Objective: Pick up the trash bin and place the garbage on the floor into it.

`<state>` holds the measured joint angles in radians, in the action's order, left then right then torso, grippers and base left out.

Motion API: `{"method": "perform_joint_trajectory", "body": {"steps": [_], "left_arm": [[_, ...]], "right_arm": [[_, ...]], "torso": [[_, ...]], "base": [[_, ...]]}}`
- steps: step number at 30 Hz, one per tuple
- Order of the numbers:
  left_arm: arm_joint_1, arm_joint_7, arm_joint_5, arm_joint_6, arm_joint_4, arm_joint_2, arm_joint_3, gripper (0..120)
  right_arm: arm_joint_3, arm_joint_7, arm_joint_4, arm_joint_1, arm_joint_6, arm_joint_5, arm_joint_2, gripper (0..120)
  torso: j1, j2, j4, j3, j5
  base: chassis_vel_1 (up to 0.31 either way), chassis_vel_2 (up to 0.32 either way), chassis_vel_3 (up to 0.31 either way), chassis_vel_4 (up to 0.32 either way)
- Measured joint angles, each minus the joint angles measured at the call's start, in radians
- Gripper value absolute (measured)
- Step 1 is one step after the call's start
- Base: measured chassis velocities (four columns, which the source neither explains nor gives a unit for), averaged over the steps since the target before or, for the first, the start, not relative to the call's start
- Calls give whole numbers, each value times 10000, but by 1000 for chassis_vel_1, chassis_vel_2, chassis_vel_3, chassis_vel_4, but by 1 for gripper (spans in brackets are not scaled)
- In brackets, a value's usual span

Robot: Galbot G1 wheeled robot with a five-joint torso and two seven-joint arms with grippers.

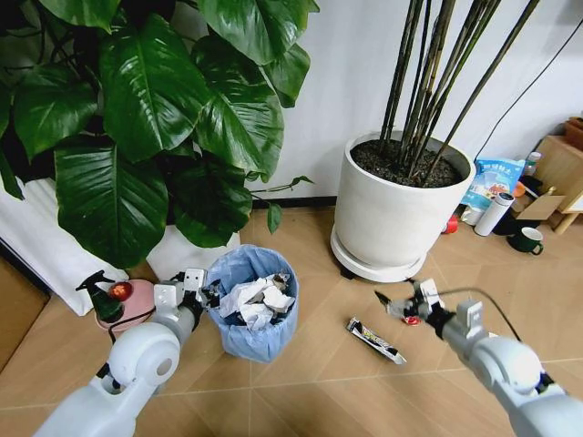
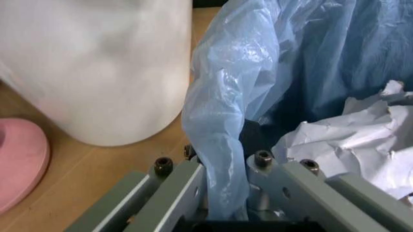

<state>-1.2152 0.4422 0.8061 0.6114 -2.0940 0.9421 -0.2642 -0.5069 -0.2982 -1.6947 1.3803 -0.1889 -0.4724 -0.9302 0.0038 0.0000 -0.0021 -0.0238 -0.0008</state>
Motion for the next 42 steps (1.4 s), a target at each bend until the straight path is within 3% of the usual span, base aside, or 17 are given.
{"method": "perform_joint_trajectory", "body": {"steps": [11, 29, 38, 42], "left_arm": [[-297, -24, -223, -114, -89, 156, -1, 0], [-268, -118, -249, -239, -109, 238, 12, 0], [-180, -159, -260, -256, -61, 230, 40, 0], [-100, -167, -244, -266, -21, 199, 43, 0]], "right_arm": [[1193, -1613, 3168, -1147, 1002, 1189, -223, 100], [2054, -1773, 5641, -2488, 1766, 2420, -1029, 98], [2326, -1771, 6467, -3038, 1897, 2612, -1431, 84], [2376, -1800, 6927, -3202, 2134, 2810, -1670, 65]], "torso": [[0, 0, 0, -1, 1], [1, 0, -1, -1, 1], [1, 0, 0, -2, 0], [1, 0, -1, -2, 1]], "base": [[0, 0, 0, 0], [0, 0, 0, 0], [0, 0, 0, 0], [0, 0, 0, 0]]}}
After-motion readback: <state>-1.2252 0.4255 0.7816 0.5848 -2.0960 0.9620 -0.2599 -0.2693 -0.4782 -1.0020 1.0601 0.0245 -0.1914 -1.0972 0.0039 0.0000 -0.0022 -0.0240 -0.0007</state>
